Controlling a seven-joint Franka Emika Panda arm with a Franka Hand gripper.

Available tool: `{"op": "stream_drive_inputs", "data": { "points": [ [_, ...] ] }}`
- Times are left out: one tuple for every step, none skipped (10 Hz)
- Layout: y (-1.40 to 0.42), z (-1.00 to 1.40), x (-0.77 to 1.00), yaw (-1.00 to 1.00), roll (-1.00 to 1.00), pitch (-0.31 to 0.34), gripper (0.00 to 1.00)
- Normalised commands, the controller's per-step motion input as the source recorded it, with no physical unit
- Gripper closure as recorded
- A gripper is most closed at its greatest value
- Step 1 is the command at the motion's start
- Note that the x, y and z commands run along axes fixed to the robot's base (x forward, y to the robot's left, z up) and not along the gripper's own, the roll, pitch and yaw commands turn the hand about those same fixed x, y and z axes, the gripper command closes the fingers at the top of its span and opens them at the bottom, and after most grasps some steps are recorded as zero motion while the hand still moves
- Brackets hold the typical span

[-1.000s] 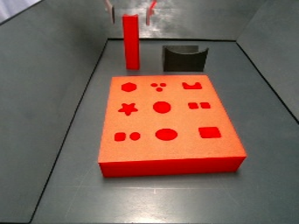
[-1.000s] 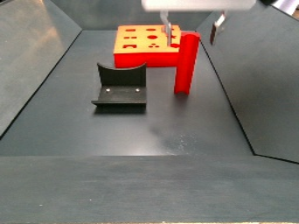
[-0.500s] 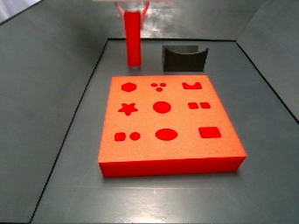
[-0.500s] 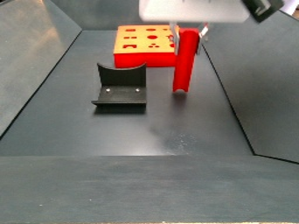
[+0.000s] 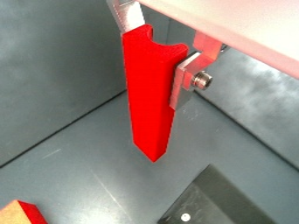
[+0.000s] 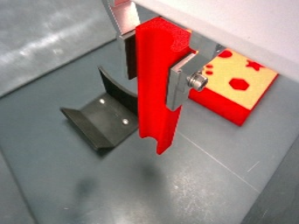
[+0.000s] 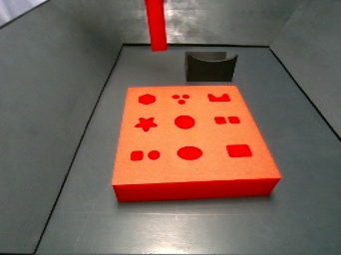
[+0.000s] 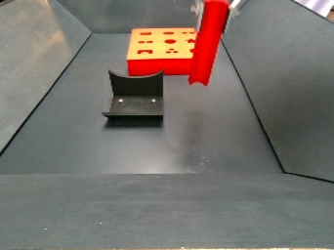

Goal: Pick up the arch object. Move up. Place the arch object on the fixture. Regrasp the arch object. Rotate the arch object. Move to above the board. Insert the arch object.
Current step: Move to above the board.

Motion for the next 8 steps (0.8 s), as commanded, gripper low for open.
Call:
{"op": "stream_drive_inputs", "data": {
  "points": [
    [0.12, 1.00, 0.04, 0.03, 0.12, 0.081, 1.00],
    [0.11, 1.00, 0.04, 0.03, 0.11, 0.093, 1.00],
    [0.09, 0.94, 0.03, 0.03, 0.10, 0.093, 1.00],
    [0.06, 0.77, 0.02, 0.02, 0.09, 0.092, 1.00],
    [0.03, 0.54, 0.01, 0.03, 0.08, 0.090, 1.00],
    [0.02, 0.37, 0.01, 0.03, 0.07, 0.086, 1.00],
    [0.01, 0.20, 0.01, 0.03, 0.07, 0.086, 1.00],
    [-1.00, 0.15, 0.09, -0.28, -0.02, 0.632, 1.00]
  ]
}}
